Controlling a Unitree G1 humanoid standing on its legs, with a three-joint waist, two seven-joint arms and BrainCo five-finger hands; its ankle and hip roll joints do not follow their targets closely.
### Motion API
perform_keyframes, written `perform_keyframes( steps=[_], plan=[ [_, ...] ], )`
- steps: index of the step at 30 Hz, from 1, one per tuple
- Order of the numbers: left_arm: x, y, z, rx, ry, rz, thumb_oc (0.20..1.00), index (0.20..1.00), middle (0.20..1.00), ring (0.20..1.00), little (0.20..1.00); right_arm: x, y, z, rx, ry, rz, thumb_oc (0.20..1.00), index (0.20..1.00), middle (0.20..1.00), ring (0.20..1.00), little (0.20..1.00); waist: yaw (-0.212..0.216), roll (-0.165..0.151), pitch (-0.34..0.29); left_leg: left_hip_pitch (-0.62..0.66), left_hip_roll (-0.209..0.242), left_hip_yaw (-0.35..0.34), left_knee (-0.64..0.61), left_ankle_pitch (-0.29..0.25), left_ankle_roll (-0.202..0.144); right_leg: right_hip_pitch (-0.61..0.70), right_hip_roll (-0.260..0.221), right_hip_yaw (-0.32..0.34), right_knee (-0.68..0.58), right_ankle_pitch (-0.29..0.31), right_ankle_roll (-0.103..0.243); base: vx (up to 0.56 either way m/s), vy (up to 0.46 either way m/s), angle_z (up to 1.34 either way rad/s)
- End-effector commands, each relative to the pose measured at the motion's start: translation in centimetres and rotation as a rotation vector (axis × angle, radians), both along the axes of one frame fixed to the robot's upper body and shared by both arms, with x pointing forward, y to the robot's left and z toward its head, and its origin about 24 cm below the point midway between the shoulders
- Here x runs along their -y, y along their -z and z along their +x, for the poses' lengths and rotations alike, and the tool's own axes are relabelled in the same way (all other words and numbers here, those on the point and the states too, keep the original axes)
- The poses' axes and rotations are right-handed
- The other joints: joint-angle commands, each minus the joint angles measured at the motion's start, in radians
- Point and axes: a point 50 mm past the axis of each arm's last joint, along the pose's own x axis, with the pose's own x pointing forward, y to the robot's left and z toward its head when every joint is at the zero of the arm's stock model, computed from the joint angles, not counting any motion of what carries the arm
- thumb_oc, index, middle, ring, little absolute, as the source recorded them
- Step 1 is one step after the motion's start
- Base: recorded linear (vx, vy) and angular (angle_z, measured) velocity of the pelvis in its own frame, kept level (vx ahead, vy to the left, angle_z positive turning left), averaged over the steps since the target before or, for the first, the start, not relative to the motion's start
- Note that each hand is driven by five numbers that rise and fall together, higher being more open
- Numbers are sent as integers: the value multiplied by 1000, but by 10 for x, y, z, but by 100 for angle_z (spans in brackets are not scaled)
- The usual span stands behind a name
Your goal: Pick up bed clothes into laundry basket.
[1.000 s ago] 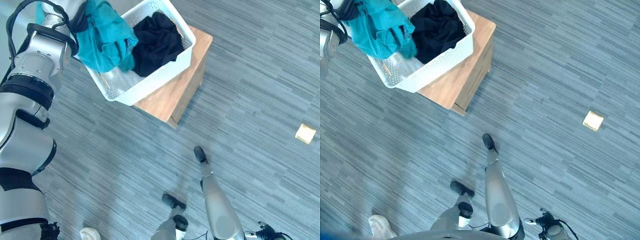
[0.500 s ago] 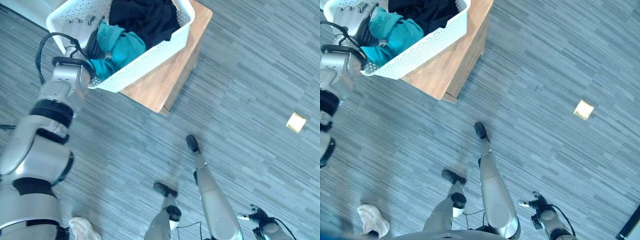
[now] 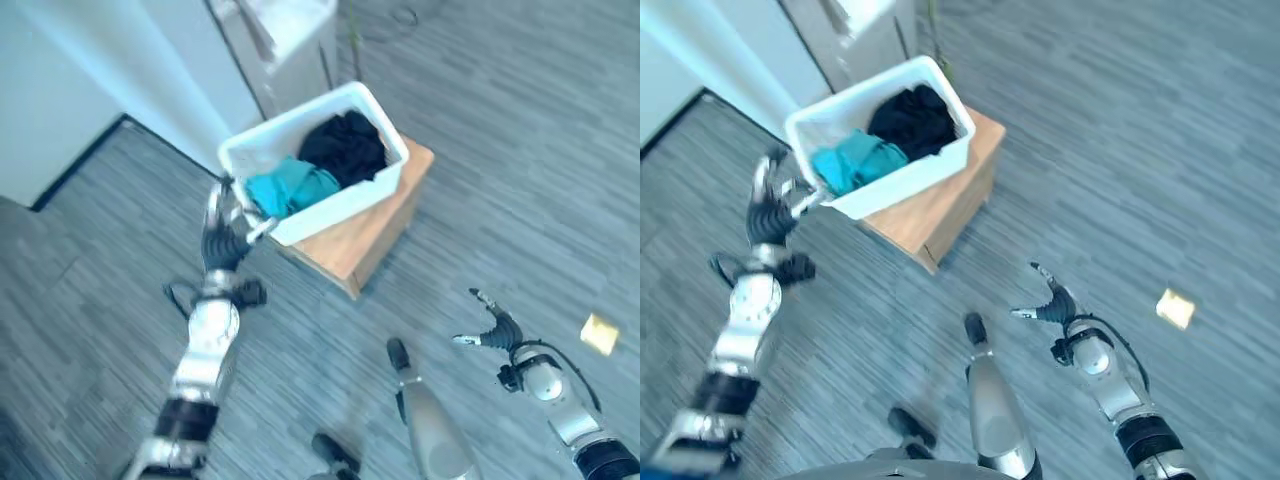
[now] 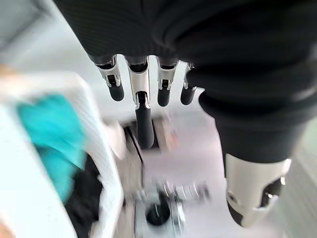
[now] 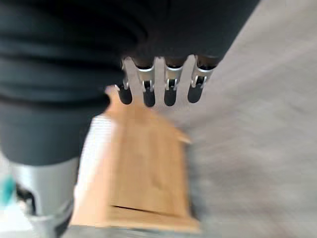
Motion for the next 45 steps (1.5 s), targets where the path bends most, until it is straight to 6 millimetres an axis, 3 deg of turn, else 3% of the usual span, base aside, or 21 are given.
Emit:
perform_keyframes(
  steps=[1, 7, 14, 15, 17, 19, 22, 23, 26, 28, 30, 31, 32, 34, 35, 36, 37, 40, 41, 42, 45],
  plan=[
    [-18, 13, -17, -37, -6, 22, 1000, 1000, 1000, 1000, 1000, -12, 0, -7, 21, -53, 15, 1000, 1000, 1000, 1000, 1000, 8, -25, -71, 167, 15, -81, 9, 31, -49, 180, -23, -69, -240, 125, 96, -29, -6, 34],
    [-35, 54, -50, -233, -63, 39, 1000, 1000, 1000, 1000, 1000, -19, -16, -5, 66, -75, 90, 1000, 1000, 1000, 1000, 1000, 76, -62, -103, 185, 25, -121, 11, 48, -32, 248, -44, -127, -230, 117, 72, -97, -18, 34],
    [-43, 65, -64, -318, -95, 117, 1000, 1000, 1000, 1000, 1000, -18, 2, -15, -12, -27, 141, 1000, 1000, 1000, 1000, 1000, 114, -92, -123, 198, 20, -172, 8, 16, -15, 305, -71, -181, -217, 98, 71, -58, 40, 29],
    [-16, 91, -58, -415, -114, -19, 1000, 1000, 1000, 1000, 1000, 65, 39, -67, -45, 682, 324, 1000, 1000, 1000, 1000, 1000, 199, -70, -58, 109, -135, -280, 15, -44, 113, 388, -89, -198, -110, -9, 93, -201, -25, 24],
    [-15, 83, -50, -388, -108, 12, 1000, 1000, 1000, 1000, 1000, 54, 37, -59, -40, 639, 350, 1000, 1000, 1000, 1000, 1000, 172, -83, -32, 92, -130, -328, 8, -27, 110, 305, -85, -128, -10, 37, 148, -256, -98, 22],
    [-17, 79, -48, -372, -113, 27, 1000, 1000, 1000, 1000, 1000, 49, 35, -56, -40, 602, 342, 1000, 1000, 1000, 1000, 1000, 174, -82, -28, 84, -123, -347, 8, -21, 113, 301, -97, -101, -12, 28, 148, -164, -94, 51],
    [-20, 67, -45, -316, -122, 55, 1000, 1000, 1000, 1000, 1000, 36, 27, -42, -23, 484, 283, 1000, 1000, 1000, 1000, 1000, 197, -95, -36, 62, -123, -378, 11, -14, 119, 360, -110, -80, -47, -14, 105, -156, -101, 31],
    [-27, 61, -51, -291, -154, 63, 1000, 1000, 1000, 1000, 1000, 22, 14, -28, 19, 383, 265, 1000, 1000, 1000, 1000, 1000, 237, -106, -54, 51, -114, -380, 18, -6, 112, 408, -113, -120, -49, -47, 89, -63, -106, 51],
    [-35, 54, -54, -261, -188, 80, 1000, 1000, 1000, 1000, 1000, 12, -1, -18, 70, 305, 259, 1000, 1000, 1000, 1000, 1000, 260, -114, -57, 38, -102, -409, 18, 16, 102, 404, -91, -115, 4, -57, 90, -21, -158, 44],
    [-41, 44, -56, -217, -211, 107, 1000, 1000, 1000, 1000, 1000, -7, -30, -1, 184, 177, 264, 1000, 1000, 1000, 1000, 1000, 284, -125, -56, 24, -88, -494, 24, 21, 89, 409, -80, -43, 36, -68, 83, 85, -306, 79],
    [-43, 41, -57, -205, -213, 108, 1000, 1000, 1000, 1000, 1000, -16, -44, 5, 232, 113, 251, 1000, 1000, 1000, 1000, 1000, 284, -123, -57, 4, -77, -589, 28, 33, 64, 414, -69, 79, -5, -78, 69, 117, -233, 199],
    [-43, 41, -57, -205, -213, 108, 1000, 1000, 1000, 1000, 1000, -16, -44, 5, 232, 113, 251, 1000, 1000, 1000, 1000, 1000, 283, -123, -57, 3, -77, -589, 28, 33, 64, 414, -69, 79, -6, -77, 69, 83, -319, 273],
    [-46, 33, -56, -170, -217, 108, 1000, 1000, 1000, 1000, 1000, -27, -57, 11, 274, 31, 230, 1000, 1000, 1000, 1000, 1000, 293, -127, -46, -18, -59, -680, 42, 41, 40, 414, -50, 194, -56, -90, 60, 71, -239, 170],
    [-45, 30, -54, -154, -194, 103, 1000, 1000, 1000, 1000, 1000, -34, -66, 15, 304, -10, 233, 1000, 1000, 1000, 1000, 1000, 301, -139, -49, -18, -55, -697, 38, 30, 32, 433, -51, 190, -96, -100, 54, 81, -332, 129],
    [-52, 30, -58, -160, -210, 97, 1000, 1000, 1000, 1000, 1000, -56, -73, 25, 313, -105, 255, 1000, 1000, 1000, 1000, 1000, 331, -152, -48, -33, -29, -684, 59, 45, 3, 466, -93, 98, -166, -74, 69, 26, -465, 149],
    [-52, 32, -59, -168, -216, 86, 1000, 1000, 1000, 1000, 1000, -66, -78, 29, 322, -152, 252, 1000, 1000, 1000, 1000, 1000, 353, -153, -40, -44, -18, -695, 64, 66, -7, 484, -79, 85, -198, -69, 63, 15, -374, 122],
    [-52, 32, -59, -168, -217, 85, 1000, 1000, 1000, 1000, 1000, -66, -78, 29, 322, -152, 252, 1000, 1000, 1000, 1000, 1000, 351, -153, -42, -48, -18, -697, 64, 68, -8, 482, -79, 83, -200, -66, 63, -103, -248, 56],
    [-45, 33, -56, -145, -208, 11, 1000, 1000, 1000, 1000, 1000, -68, -85, 38, 336, -171, 217, 1000, 1000, 1000, 1000, 1000, 372, -151, -16, -150, 0, -584, 120, 132, -10, 524, -87, -40, -246, -73, 48, -188, -191, 74],
    [-41, 31, -52, -134, -185, -8, 1000, 1000, 1000, 1000, 1000, -66, -88, 41, 353, -149, 198, 1000, 1000, 1000, 1000, 1000, 363, -152, -9, -160, 57, -324, 152, 118, 15, 523, -101, -154, -250, -81, 47, -292, -171, 247],
    [-41, 31, -52, -136, -178, -5, 1000, 1000, 1000, 1000, 1000, -65, -90, 42, 364, -137, 192, 1000, 1000, 1000, 1000, 1000, 364, -149, -9, -157, 69, -240, 192, 100, 18, 524, -106, -208, -250, -84, 45, -350, -211, 263],
    [-41, 36, -56, -171, -154, 14, 1000, 1000, 1000, 1000, 1000, -60, -85, 38, 346, -107, 189, 1000, 1000, 1000, 1000, 1000, 363, -143, -23, -146, 47, -206, 296, 17, 13, 538, -119, -288, -250, -99, 28, -118, -81, 160]
  ],
)
